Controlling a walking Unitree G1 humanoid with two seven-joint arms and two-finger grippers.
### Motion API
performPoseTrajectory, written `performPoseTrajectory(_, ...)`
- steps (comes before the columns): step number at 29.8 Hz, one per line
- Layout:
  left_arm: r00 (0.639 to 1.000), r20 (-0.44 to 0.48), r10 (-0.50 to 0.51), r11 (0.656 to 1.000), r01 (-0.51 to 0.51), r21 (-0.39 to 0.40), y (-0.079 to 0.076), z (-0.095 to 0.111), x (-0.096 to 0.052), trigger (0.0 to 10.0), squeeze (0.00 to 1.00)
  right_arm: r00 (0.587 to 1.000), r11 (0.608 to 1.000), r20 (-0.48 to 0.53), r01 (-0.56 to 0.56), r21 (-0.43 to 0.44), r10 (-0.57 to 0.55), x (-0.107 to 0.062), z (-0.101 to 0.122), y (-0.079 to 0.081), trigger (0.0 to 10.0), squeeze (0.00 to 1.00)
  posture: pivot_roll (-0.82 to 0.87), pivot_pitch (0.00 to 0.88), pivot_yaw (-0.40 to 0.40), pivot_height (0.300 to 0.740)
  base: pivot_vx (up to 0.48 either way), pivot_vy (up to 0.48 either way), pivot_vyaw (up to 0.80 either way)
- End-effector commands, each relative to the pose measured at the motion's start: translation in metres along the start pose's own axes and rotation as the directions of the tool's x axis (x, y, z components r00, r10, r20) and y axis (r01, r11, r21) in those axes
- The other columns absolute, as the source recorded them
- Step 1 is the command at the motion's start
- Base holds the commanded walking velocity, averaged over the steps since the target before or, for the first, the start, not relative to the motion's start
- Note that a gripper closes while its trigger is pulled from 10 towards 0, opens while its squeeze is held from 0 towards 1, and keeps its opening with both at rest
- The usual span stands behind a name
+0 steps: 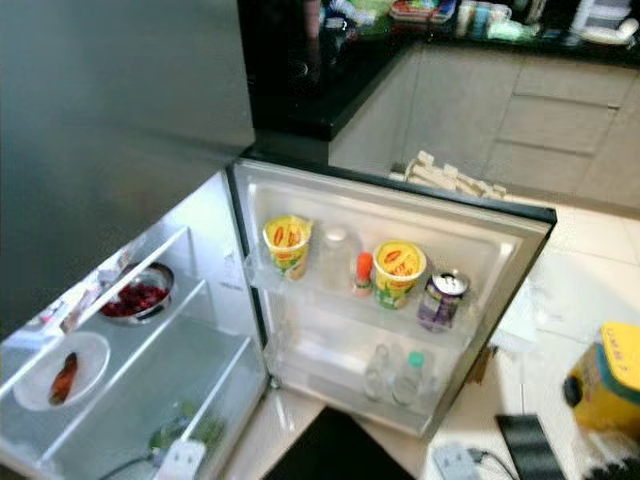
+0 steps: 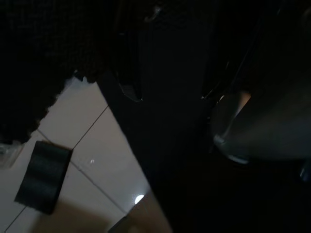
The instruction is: Restocking fridge
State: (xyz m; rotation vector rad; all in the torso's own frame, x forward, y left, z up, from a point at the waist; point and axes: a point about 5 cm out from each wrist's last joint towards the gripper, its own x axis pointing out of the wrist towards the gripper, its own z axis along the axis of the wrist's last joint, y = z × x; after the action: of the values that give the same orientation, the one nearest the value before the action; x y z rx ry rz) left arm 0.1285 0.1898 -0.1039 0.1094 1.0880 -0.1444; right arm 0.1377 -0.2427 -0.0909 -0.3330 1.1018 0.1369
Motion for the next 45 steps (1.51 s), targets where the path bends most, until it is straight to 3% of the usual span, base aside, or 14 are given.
performPoseTrajectory(1,0.999,-0.029,-0.022,1.0,0.022,-0.007,-0.008,-0.008,0.0,10.0,0.0,1.0,1.0,-0.008,-0.006,0.018,0.006,0.0,-0.003,0.003,10.0,0.0,-0.05,0.0,-0.015,0.74,0.0,0.0,0.0)
performPoseTrajectory(15,0.999,-0.036,0.001,1.0,-0.002,-0.015,-0.006,-0.008,0.0,10.0,0.0,1.0,1.0,-0.015,-0.007,0.017,0.008,0.0,-0.004,0.004,10.0,0.0,-0.05,0.0,-0.015,0.74,0.0,0.0,0.0)
performPoseTrajectory(19,0.995,0.011,0.099,0.995,-0.1,0.007,0.009,0.002,-0.001,10.0,0.0,1.0,1.0,-0.024,-0.009,0.017,0.009,0.0,-0.007,0.005,10.0,0.0,-0.05,0.0,-0.015,0.74,0.0,0.0,0.0)
performPoseTrajectory(32,0.999,0.006,0.052,0.999,-0.052,0.004,0.004,0.002,0.0,10.0,0.0,0.999,1.0,-0.031,-0.009,0.018,0.009,-0.001,-0.009,0.006,10.0,0.0,-0.05,0.0,-0.013,0.74,0.0,0.0,0.0)
performPoseTrajectory(45,0.999,0.007,0.049,0.999,-0.049,0.006,0.004,0.002,0.0,10.0,0.0,0.999,1.0,-0.038,-0.009,0.021,0.01,-0.001,-0.011,0.008,10.0,0.0,-0.05,0.0,-0.011,0.74,0.274,0.0,0.0)
